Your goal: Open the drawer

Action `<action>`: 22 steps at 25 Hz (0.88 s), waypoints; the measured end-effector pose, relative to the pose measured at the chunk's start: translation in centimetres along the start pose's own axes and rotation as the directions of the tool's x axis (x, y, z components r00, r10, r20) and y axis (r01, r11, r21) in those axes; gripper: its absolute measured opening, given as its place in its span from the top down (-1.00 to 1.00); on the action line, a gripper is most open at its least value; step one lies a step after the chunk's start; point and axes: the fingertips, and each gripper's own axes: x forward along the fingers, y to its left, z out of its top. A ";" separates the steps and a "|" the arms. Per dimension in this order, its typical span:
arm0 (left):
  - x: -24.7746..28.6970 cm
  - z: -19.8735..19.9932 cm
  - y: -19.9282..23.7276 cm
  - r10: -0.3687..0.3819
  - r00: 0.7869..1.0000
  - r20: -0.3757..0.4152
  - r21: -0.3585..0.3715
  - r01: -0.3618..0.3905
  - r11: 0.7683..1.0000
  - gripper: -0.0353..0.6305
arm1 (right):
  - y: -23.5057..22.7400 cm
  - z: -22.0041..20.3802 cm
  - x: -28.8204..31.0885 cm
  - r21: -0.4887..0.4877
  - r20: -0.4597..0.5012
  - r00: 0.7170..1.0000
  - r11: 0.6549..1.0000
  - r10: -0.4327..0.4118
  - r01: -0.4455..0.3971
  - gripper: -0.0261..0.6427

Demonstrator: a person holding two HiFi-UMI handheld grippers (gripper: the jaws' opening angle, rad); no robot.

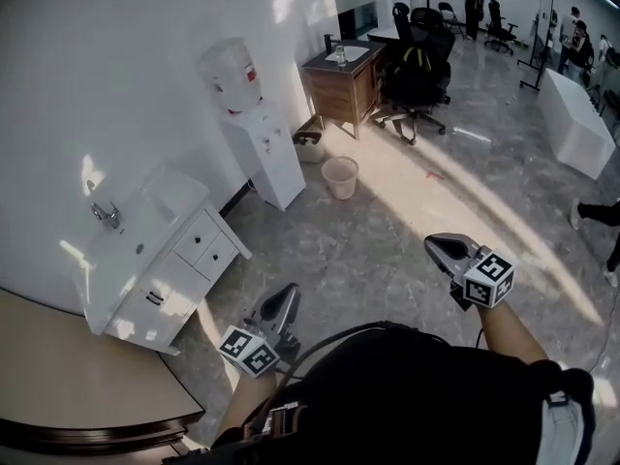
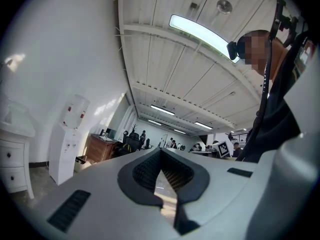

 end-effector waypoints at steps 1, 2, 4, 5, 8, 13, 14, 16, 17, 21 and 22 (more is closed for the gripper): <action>-0.2 0.6 1.2 -0.002 1.000 0.002 0.003 0.002 1.000 0.89 | 0.2 0.2 1.1 -0.001 -0.001 1.000 1.000 -0.005 0.005 0.93; -0.5 1.0 2.3 -0.002 1.000 0.004 0.006 0.002 1.000 0.89 | 0.3 0.4 2.2 0.000 0.000 1.000 1.000 -0.008 0.008 0.92; -1.1 1.7 4.4 0.005 1.000 0.004 0.008 -0.005 1.000 0.89 | 0.6 0.5 4.3 0.005 0.001 1.000 1.000 -0.006 0.006 0.92; -1.4 1.9 5.4 0.012 1.000 0.003 0.007 -0.012 1.000 0.89 | 0.9 0.5 5.4 0.004 -0.003 1.000 1.000 0.001 -0.001 0.92; -2.3 2.4 8.0 0.037 0.999 0.013 0.000 -0.037 0.999 0.89 | 1.5 0.6 8.5 -0.011 -0.020 0.999 1.000 0.029 -0.029 0.92; -3.3 2.9 11.5 0.092 0.995 0.025 -0.008 -0.092 0.996 0.89 | 0.9 1.4 13.3 -0.012 -0.026 0.997 0.997 0.073 -0.073 0.92; -3.3 3.0 12.3 0.102 0.994 0.025 -0.012 -0.102 0.995 0.89 | 0.8 1.6 14.3 -0.013 -0.026 0.996 0.996 0.086 -0.087 0.92; -3.1 3.2 13.3 0.124 0.992 0.025 -0.016 -0.123 0.992 0.89 | 0.4 1.8 16.1 -0.013 -0.030 0.993 0.993 0.115 -0.115 0.92; -2.7 3.3 13.6 0.136 0.990 0.026 -0.015 -0.136 0.991 0.89 | 0.0 1.7 16.9 -0.012 -0.033 0.991 0.992 0.129 -0.129 0.92; -0.8 4.0 14.9 0.187 0.981 0.042 0.007 -0.188 0.982 0.89 | -2.8 1.4 20.0 -0.002 -0.045 0.982 0.983 0.185 -0.186 0.92; -0.3 4.1 15.5 0.204 0.978 0.046 0.015 -0.205 0.979 0.89 | -3.6 1.5 20.9 -0.003 -0.044 0.979 0.980 0.201 -0.201 0.92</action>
